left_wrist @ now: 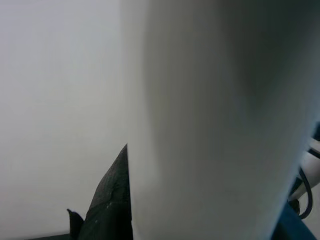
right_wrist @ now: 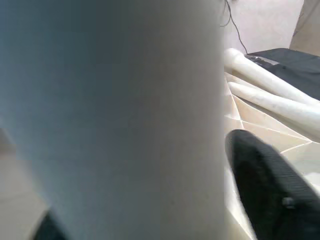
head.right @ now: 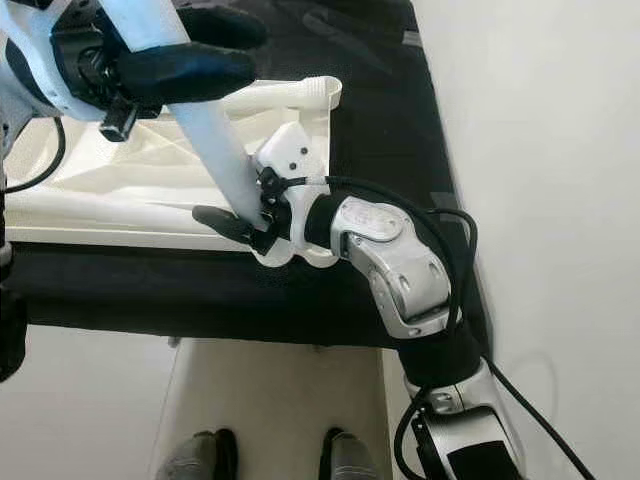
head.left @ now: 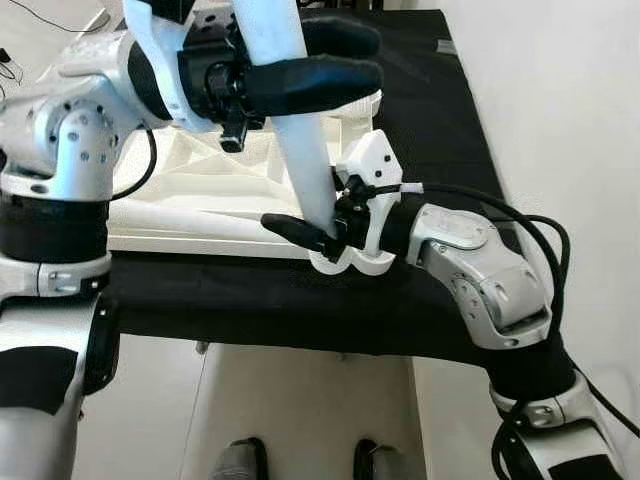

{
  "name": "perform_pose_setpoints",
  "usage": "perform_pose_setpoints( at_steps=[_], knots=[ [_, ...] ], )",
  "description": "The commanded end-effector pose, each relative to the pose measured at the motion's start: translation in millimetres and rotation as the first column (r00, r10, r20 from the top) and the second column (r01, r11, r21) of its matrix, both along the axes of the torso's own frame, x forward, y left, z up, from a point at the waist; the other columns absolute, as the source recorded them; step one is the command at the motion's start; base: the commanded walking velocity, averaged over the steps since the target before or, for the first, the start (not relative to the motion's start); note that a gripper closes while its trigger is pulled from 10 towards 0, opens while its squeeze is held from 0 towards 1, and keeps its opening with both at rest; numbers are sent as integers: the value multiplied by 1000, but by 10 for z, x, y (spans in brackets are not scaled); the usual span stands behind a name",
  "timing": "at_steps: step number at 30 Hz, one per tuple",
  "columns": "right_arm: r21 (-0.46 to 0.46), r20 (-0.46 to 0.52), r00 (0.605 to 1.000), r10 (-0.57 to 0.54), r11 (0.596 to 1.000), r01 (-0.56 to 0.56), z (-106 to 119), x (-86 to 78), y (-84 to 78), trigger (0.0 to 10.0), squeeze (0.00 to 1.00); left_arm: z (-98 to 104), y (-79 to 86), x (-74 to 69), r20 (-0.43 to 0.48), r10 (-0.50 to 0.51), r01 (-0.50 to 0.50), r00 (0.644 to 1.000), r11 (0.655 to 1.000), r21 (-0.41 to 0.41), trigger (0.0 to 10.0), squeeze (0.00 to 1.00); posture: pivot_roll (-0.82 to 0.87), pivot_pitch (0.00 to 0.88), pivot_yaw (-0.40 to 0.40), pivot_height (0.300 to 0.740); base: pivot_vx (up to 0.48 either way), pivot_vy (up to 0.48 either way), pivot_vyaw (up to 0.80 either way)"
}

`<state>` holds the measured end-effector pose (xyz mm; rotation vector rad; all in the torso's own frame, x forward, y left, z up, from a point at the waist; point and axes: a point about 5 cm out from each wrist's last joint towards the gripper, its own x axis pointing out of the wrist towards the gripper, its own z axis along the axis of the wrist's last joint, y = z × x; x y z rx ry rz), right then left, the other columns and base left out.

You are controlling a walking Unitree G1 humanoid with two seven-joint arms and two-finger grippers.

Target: Building children table

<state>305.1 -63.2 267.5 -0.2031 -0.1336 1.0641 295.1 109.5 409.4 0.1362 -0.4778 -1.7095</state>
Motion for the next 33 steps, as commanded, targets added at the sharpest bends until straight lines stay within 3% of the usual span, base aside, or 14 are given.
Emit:
perform_pose_setpoints(
  at_steps=[1,6,14,15,16,17,21,22,24,27,31,33],
  knots=[
    [-1,-52,996,72,997,-72,-71,-51,230,0,0,40,-408,-211,14,-334,335,942,942,-22,0,0,-4,175,0,740,0,0,0],
    [20,-78,993,86,996,-84,-82,-66,224,0,0,42,-482,-198,14,-370,370,929,929,-16,0,0,-2,174,0,740,0,0,0],
    [29,-86,993,81,996,-79,-81,-61,212,0,0,59,-471,-178,34,-374,374,927,927,-18,0,0,-3,177,0,740,0,0,0],
    [35,-83,994,71,997,-69,-72,-51,205,0,0,70,-475,-154,21,-352,353,936,935,-34,7255,0,-4,178,0,740,0,0,0],
    [39,-81,995,65,997,-62,-64,-45,199,0,0,79,-479,-135,10,-338,338,941,940,-44,7255,0,-4,178,0,740,0,0,0],
    [45,-76,996,49,998,-46,-54,-29,184,0,0,121,-488,-75,-30,-290,287,956,954,-88,10000,1000,-3,181,0,740,0,0,0],
    [80,-59,998,-30,996,34,-11,48,99,0,0,237,-383,53,-55,-151,135,987,964,-230,10000,1000,0,185,-1,740,0,0,0],
    [80,-59,998,-30,996,34,-11,48,99,0,0,237,-383,53,-55,-151,135,987,964,-230,10000,1000,0,185,-1,740,0,0,0],
    [103,-47,995,-86,991,90,18,105,17,0,0,264,-225,101,-70,-71,48,995,957,-286,10000,1000,2,187,-5,740,0,0,0],
    [115,-45,992,-115,986,119,31,132,-28,0,0,271,-151,97,-69,-51,28,996,954,-300,10000,1000,5,189,-7,740,0,0,0],
    [147,-20,953,-302,942,301,89,301,-292,0,0,416,407,-191,46,77,-57,996,940,-335,10000,1000,13,202,-8,740,0,0,0],
    [155,-21,945,-326,933,325,98,322,-326,0,0,427,470,-249,61,92,-67,994,940,-336,10000,1000,13,203,-8,740,0,0,0]
  ],
)
